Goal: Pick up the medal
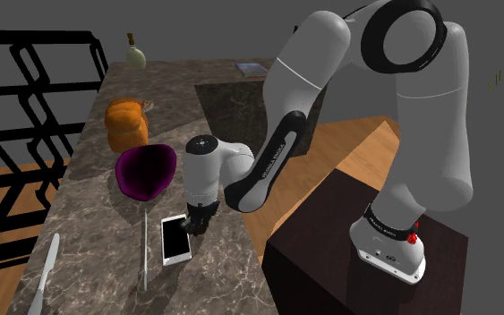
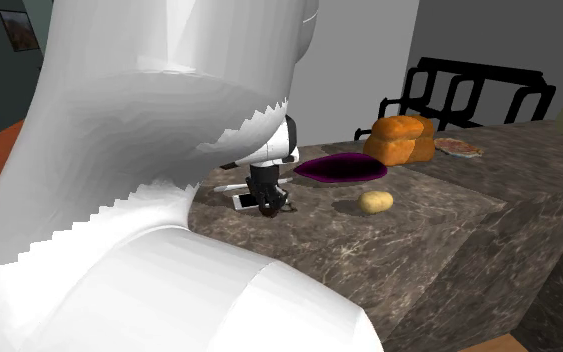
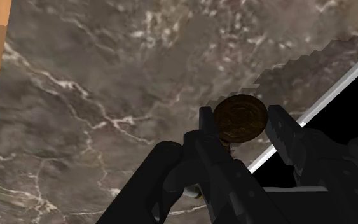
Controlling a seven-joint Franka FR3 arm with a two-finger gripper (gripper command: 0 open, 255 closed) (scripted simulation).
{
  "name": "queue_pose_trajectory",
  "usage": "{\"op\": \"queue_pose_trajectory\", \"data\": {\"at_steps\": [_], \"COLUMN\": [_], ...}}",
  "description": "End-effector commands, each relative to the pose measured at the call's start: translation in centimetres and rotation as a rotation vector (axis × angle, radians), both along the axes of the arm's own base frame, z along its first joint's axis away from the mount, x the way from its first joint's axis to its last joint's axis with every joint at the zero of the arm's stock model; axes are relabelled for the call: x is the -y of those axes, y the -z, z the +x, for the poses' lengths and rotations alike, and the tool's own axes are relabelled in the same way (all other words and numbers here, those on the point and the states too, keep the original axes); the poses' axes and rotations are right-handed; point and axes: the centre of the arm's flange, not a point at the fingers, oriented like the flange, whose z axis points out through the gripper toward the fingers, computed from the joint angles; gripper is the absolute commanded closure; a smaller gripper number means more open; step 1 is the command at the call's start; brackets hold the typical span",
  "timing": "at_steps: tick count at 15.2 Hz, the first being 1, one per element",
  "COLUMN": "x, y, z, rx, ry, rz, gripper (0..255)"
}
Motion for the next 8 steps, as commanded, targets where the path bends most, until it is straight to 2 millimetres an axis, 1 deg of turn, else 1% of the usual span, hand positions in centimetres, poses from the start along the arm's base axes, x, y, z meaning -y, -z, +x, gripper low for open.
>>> {"op": "queue_pose_trajectory", "data": {"at_steps": [1,5,8], "x": [0.0,-0.1,-0.1], "y": [0.1,0.2,-1.4], "z": [-0.1,-0.1,-0.1], "rx": [-0.002,-0.002,-0.002], "ry": [-0.001,-0.001,-0.001], "rz": [0.001,0.001,0.001], "gripper": [255,255,255]}}
